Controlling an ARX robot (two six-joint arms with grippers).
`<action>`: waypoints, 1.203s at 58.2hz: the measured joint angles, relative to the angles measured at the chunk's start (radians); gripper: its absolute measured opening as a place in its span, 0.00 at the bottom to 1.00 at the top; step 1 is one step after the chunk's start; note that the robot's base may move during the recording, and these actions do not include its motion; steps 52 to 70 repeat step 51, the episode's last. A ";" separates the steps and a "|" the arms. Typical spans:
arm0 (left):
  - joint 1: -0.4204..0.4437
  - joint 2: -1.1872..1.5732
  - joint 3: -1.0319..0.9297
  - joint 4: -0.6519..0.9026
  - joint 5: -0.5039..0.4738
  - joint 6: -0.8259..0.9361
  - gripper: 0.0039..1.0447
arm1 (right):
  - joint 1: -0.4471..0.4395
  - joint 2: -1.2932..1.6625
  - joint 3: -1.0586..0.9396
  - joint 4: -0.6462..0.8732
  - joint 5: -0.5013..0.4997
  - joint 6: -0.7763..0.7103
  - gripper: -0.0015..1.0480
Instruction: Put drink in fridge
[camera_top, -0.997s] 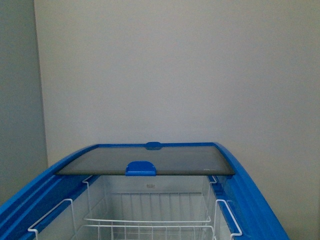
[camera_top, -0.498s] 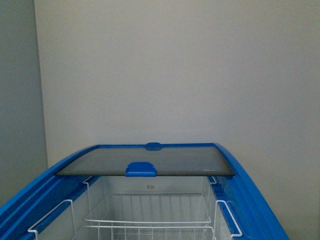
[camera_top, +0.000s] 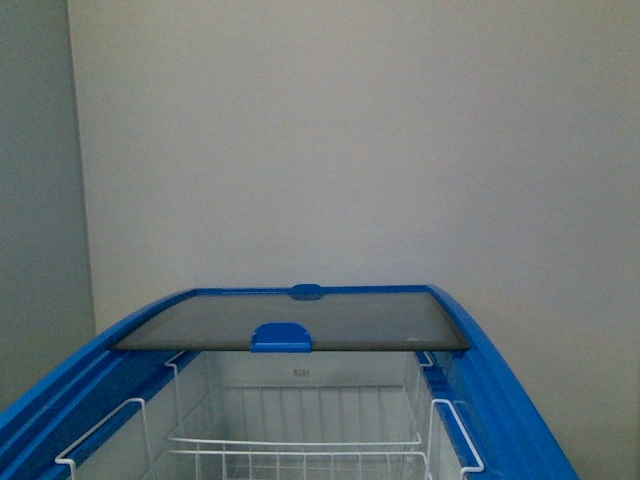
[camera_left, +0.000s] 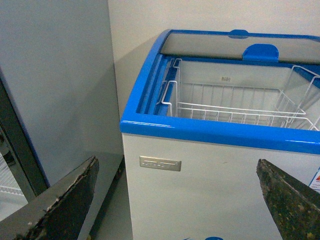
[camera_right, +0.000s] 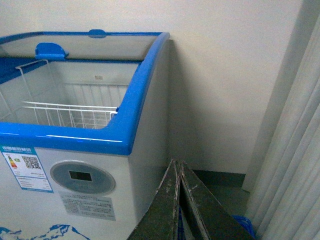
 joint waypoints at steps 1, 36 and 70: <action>0.000 0.000 0.000 0.000 0.000 0.000 0.92 | 0.000 -0.001 0.000 0.000 0.000 0.000 0.03; 0.000 0.000 0.000 0.000 0.000 0.000 0.92 | 0.000 -0.003 0.000 0.000 0.000 0.000 0.94; 0.000 0.000 0.000 0.000 0.000 0.000 0.92 | 0.000 -0.003 0.000 0.000 0.000 0.000 0.93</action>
